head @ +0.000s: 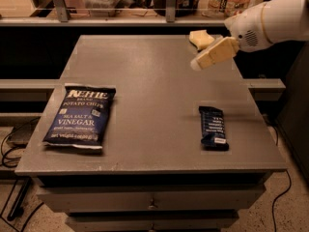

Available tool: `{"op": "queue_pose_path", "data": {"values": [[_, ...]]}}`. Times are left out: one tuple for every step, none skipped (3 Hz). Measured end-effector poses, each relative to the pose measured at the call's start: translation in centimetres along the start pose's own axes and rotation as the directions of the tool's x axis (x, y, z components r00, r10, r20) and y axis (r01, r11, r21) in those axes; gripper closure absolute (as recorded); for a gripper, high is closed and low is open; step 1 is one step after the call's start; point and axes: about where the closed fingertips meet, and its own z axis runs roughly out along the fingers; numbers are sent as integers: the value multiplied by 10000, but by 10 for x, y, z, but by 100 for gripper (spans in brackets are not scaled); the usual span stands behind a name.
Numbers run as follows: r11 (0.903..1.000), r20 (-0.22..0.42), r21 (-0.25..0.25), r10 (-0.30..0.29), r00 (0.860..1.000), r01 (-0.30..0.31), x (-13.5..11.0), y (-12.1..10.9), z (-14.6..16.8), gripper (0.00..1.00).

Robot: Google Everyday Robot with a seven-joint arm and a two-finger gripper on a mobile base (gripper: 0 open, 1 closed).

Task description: Move sponge near blue chip bag

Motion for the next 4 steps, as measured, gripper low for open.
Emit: {"op": "queue_pose_path", "data": {"values": [[9909,895,876,939,9916,-1017,3,-44,37,0],[9731,1369,1140,1843,9733,-2003,14,-85,69,0],[9731,1389,1146,1837,9731,-2001,13,-86,69,0],[9592,1695,1368,2236,9598,-2476,20,-96,76,0]]}}
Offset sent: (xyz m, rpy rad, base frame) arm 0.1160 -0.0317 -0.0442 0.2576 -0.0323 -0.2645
